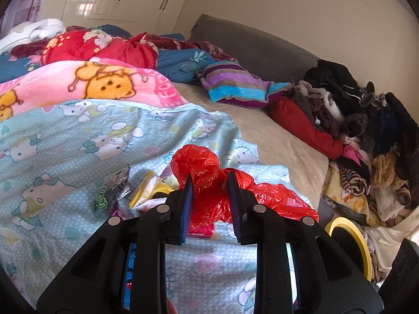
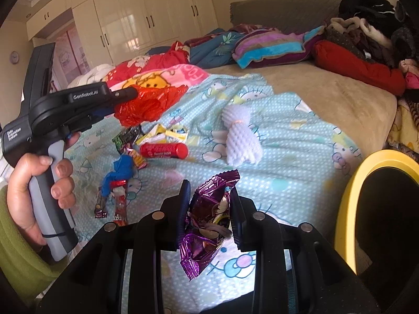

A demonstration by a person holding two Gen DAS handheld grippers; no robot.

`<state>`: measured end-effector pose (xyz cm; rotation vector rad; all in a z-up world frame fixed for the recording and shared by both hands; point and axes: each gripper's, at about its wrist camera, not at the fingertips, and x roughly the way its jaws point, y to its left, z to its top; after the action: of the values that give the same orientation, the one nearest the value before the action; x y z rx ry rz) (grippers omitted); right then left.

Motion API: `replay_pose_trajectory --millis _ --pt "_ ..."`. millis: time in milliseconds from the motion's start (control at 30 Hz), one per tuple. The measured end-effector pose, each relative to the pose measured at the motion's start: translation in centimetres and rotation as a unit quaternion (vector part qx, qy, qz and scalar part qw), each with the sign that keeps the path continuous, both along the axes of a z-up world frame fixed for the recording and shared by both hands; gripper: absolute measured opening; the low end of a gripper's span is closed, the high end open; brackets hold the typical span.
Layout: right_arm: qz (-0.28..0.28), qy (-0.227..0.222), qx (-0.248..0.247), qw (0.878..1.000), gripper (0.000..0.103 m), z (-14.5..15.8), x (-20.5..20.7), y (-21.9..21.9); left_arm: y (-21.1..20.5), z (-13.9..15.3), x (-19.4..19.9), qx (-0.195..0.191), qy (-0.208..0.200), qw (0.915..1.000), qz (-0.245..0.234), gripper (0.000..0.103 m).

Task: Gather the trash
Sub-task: 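Carry the red bag and purple wrapper over the bin with both tools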

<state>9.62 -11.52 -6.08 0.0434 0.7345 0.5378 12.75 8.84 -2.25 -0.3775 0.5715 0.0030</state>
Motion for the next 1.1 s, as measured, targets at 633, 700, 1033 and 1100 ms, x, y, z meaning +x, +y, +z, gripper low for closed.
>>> replay_pose_trajectory --millis 633,700,1033,1100 --pt "-0.052 -0.027 0.017 0.998 0.027 2.4 -0.1 -4.1 -3.6 1.6 -0.6 0.016 -0.018 0.9986 -0.046 0.019" --pt "-0.059 -0.028 0.019 0.998 0.027 2.6 -0.2 -4.6 -4.1 1.8 -0.7 0.019 -0.02 0.9983 -0.052 0.019" --pt "-0.093 -0.035 0.027 0.995 0.027 3.3 -0.1 -7.6 -6.4 2.2 -1.0 0.029 -0.024 0.9963 -0.077 0.019" --pt "-0.101 -0.037 0.029 0.994 0.027 3.5 -0.1 -8.3 -7.0 2.3 -1.2 0.033 -0.025 0.9956 -0.084 0.019"
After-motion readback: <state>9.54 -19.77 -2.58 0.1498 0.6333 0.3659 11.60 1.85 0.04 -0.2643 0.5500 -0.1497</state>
